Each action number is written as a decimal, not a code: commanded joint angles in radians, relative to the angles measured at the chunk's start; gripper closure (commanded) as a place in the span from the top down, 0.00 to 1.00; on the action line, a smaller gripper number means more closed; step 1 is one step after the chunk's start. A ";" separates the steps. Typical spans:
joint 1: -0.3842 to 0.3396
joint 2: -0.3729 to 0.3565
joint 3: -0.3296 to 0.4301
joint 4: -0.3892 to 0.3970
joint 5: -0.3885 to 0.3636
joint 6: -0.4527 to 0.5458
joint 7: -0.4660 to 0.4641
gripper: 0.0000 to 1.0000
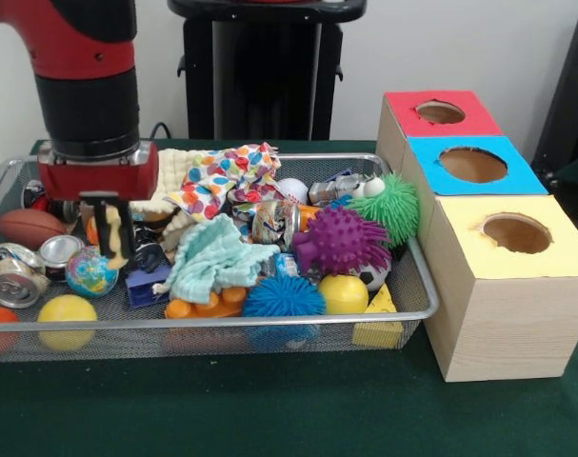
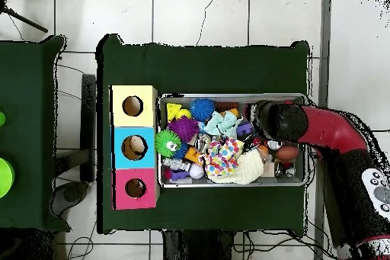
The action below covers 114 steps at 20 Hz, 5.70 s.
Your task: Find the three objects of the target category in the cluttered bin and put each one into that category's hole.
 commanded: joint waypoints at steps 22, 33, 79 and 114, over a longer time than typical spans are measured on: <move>0.253 -0.209 -0.317 0.602 0.205 -0.325 0.443 0.00; 0.397 -0.304 -0.412 0.699 0.314 -0.319 0.526 0.00; 0.808 -0.282 -0.643 0.480 0.664 -0.017 0.655 0.00; 0.886 -0.075 -0.633 0.176 0.793 0.124 0.755 0.00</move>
